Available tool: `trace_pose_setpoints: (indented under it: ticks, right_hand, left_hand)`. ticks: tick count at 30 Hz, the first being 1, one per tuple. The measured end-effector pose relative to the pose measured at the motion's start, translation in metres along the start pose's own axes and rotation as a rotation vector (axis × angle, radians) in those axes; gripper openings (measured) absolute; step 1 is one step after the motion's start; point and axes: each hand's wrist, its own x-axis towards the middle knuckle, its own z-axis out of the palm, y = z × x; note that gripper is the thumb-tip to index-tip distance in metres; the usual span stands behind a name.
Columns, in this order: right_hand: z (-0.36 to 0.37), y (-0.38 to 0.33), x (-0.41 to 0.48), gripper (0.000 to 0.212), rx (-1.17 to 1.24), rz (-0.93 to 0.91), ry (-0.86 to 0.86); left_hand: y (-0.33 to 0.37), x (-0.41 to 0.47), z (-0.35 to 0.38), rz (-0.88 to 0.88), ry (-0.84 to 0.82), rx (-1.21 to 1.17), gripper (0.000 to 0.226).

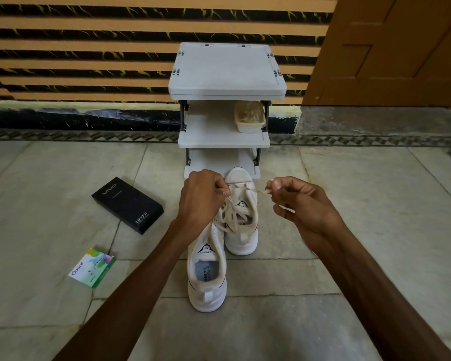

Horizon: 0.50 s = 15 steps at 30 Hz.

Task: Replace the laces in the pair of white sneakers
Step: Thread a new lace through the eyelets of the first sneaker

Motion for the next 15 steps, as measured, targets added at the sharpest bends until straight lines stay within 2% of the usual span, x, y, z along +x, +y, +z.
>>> trace_pose_setpoints:
  ticks: [15]
  right_hand:
    - [0.0035, -0.0035, -0.0021, 0.022, 0.077, 0.042, 0.049]
  left_hand:
    - [0.0007, -0.0051, -0.0016, 0.015, -0.007, -0.014, 0.029]
